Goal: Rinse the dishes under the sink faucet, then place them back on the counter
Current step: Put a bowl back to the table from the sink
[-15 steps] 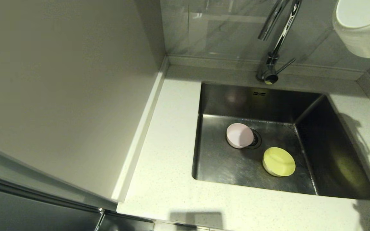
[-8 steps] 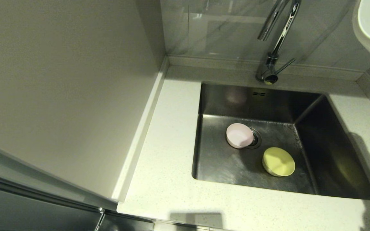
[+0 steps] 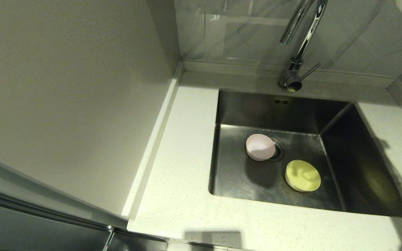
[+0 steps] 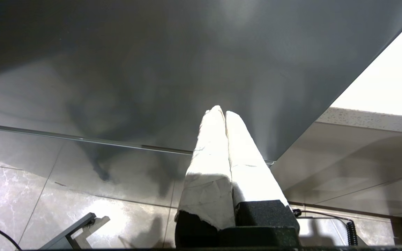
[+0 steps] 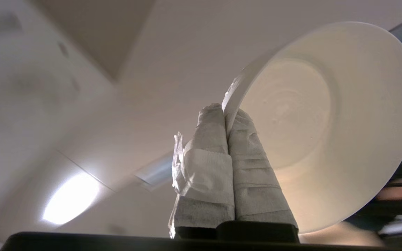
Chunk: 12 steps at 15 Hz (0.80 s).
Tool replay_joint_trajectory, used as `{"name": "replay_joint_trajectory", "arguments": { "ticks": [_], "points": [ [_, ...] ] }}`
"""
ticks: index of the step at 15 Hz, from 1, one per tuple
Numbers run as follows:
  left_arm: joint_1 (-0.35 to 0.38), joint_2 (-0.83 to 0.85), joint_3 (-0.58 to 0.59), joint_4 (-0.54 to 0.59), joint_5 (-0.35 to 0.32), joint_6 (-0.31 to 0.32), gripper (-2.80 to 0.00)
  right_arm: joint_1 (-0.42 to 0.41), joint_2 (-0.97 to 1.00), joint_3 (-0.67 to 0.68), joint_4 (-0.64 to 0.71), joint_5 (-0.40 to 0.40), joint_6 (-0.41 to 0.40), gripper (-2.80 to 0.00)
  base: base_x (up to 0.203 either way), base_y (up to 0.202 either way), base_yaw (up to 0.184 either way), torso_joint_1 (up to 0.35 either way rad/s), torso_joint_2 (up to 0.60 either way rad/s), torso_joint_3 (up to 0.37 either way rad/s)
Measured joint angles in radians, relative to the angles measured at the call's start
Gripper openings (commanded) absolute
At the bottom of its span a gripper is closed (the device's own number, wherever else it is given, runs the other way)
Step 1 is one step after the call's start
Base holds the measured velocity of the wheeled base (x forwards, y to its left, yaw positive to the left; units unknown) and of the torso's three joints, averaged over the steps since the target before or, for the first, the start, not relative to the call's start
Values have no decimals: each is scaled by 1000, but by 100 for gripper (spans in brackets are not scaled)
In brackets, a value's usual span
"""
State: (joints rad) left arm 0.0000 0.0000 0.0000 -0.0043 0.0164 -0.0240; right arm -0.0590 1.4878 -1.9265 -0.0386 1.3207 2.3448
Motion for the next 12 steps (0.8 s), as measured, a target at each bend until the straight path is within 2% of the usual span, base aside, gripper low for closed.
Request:
{"name": "replay_joint_trajectory", "arguments": {
  "ticks": [2, 3, 4, 5, 7, 8, 10, 12],
  "points": [
    [0, 0, 0, 0, 0, 0, -280, 55, 28, 3, 177, -59, -82, -280, 0, 0, 0, 0, 0, 0],
    [0, 0, 0, 0, 0, 0, -280, 72, 41, 63, 261, -98, -169, -280, 0, 0, 0, 0, 0, 0],
    [0, 0, 0, 0, 0, 0, -280, 88, 52, 139, 346, -156, -286, -280, 0, 0, 0, 0, 0, 0],
    [0, 0, 0, 0, 0, 0, -280, 101, 62, 224, 436, -235, -449, -280, 0, 0, 0, 0, 0, 0],
    [0, 0, 0, 0, 0, 0, -280, 91, 69, 366, 585, -416, -853, -280, 0, 0, 0, 0, 0, 0],
    [0, 0, 0, 0, 0, 0, -280, 65, 70, 411, 637, -513, -1111, -280, 0, 0, 0, 0, 0, 0],
    [0, 0, 0, 0, 0, 0, -280, 4, 64, 454, 641, -694, -1624, -280, 0, 0, 0, 0, 0, 0],
    [0, 0, 0, 0, 0, 0, -280, -57, 51, 481, 576, -842, -2160, -280, 0, 0, 0, 0, 0, 0]
  ]
}}
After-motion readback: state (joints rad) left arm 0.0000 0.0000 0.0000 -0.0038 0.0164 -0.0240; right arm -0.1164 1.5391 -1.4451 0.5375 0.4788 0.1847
